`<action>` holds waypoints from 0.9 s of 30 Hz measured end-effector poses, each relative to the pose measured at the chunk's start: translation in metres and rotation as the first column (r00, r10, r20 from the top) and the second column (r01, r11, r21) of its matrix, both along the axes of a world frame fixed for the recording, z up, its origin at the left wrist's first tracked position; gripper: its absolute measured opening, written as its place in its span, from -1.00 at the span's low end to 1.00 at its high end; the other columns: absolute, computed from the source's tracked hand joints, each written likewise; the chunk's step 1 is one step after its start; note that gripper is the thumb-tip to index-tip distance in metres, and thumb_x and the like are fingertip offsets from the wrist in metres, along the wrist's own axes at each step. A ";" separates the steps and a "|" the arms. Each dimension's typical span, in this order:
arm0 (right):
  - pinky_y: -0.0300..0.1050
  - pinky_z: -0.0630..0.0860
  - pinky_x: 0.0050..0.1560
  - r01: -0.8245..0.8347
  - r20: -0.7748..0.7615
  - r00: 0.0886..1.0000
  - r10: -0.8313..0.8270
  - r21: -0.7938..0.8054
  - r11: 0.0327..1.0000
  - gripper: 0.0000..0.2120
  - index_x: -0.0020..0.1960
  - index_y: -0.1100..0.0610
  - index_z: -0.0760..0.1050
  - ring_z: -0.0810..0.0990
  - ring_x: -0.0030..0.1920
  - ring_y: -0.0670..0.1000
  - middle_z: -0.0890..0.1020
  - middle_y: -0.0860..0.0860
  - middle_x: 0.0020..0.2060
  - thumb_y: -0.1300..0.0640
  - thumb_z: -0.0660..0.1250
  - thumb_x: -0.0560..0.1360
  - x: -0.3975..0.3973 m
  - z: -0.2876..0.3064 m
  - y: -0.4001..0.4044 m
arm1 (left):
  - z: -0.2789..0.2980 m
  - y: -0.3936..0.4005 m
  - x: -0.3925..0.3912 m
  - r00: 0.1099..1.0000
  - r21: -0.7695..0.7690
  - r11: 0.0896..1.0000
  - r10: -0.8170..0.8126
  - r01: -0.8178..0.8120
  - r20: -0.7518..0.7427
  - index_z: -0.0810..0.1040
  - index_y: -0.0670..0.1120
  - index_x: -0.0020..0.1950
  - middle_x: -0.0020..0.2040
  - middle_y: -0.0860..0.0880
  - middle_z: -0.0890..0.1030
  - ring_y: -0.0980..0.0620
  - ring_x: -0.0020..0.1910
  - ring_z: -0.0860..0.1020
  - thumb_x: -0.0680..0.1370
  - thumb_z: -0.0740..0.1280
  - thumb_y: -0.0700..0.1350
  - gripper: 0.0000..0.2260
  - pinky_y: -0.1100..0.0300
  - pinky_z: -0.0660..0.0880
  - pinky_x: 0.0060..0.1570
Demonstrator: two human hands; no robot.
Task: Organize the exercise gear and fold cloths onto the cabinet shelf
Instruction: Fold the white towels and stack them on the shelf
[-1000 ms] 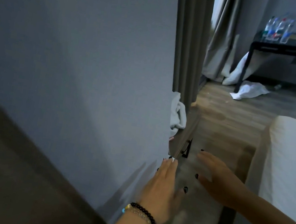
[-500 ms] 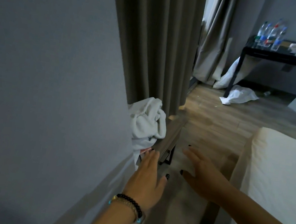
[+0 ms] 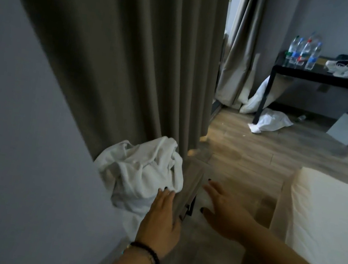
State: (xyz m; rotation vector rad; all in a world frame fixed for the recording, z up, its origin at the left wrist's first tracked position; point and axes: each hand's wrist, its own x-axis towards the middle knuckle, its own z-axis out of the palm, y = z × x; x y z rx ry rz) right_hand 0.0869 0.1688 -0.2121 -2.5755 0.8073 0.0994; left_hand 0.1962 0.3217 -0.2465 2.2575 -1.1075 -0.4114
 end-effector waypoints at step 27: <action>-0.13 0.11 0.48 -0.551 -0.087 0.820 0.565 0.144 0.822 -0.39 0.55 0.01 0.09 0.03 0.54 0.03 0.02 0.01 0.56 -0.07 0.22 0.58 0.201 -0.060 -0.199 | -0.099 -0.142 0.171 0.728 0.317 0.706 0.682 -0.633 -0.064 0.00 -0.05 0.56 0.58 -0.09 -0.14 -0.09 0.56 -0.07 0.58 0.27 -0.10 -0.37 0.13 0.03 0.48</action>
